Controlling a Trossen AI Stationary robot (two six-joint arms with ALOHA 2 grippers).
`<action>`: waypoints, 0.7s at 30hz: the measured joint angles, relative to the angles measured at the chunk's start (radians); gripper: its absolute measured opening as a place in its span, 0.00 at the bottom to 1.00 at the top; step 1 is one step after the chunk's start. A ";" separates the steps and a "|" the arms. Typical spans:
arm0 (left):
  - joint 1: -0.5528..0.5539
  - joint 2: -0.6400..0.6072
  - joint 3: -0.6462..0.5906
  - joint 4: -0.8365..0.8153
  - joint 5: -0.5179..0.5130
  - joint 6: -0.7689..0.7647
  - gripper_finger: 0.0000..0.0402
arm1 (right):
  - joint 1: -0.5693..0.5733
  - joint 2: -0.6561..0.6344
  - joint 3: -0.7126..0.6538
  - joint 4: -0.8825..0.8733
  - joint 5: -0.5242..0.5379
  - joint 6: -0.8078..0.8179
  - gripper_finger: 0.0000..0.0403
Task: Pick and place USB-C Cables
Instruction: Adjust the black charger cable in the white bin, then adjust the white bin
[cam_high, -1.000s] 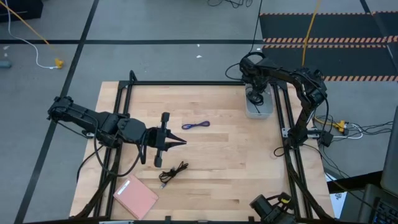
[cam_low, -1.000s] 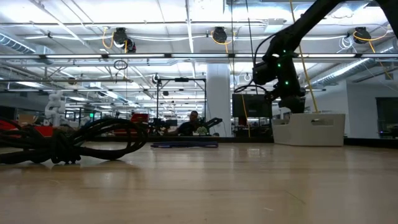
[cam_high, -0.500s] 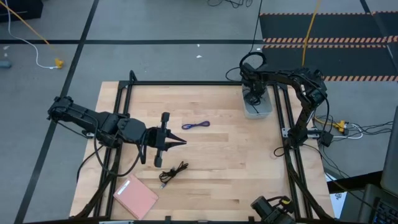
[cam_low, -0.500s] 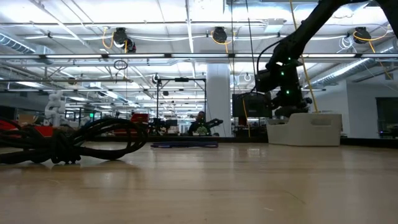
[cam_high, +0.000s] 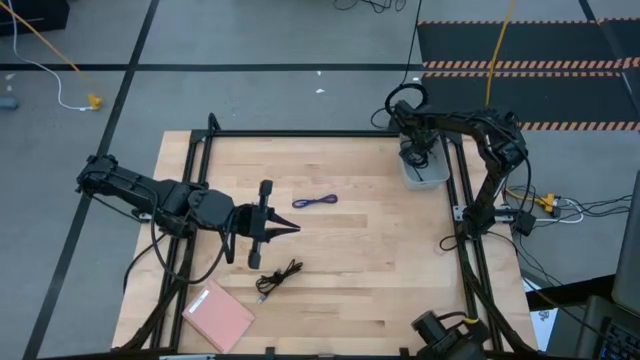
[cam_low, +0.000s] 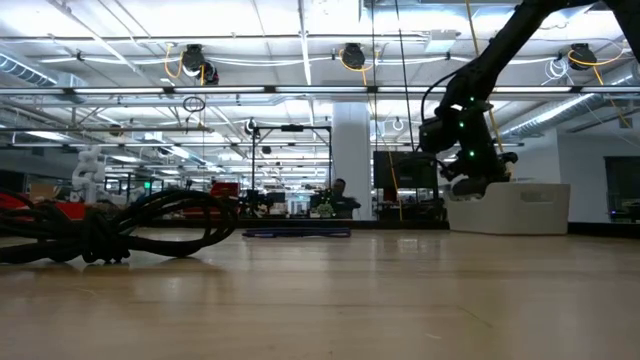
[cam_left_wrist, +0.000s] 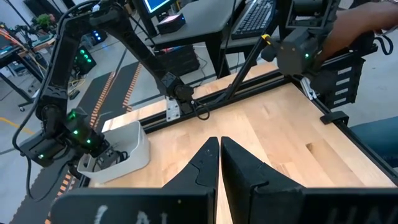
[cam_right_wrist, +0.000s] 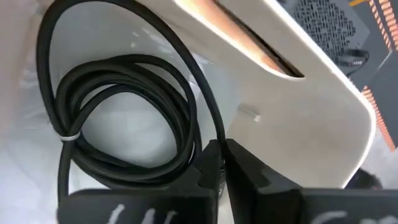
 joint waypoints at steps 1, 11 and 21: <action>0.000 0.000 0.000 0.000 0.000 0.000 0.05 | -0.006 0.000 0.000 0.000 0.000 0.006 0.01; 0.000 0.000 0.000 -0.001 0.000 0.000 0.05 | -0.014 -0.048 0.000 -0.005 -0.062 0.024 0.23; 0.000 0.000 0.000 -0.006 0.001 -0.021 0.05 | 0.053 -0.324 -0.089 -0.011 -0.274 0.060 0.40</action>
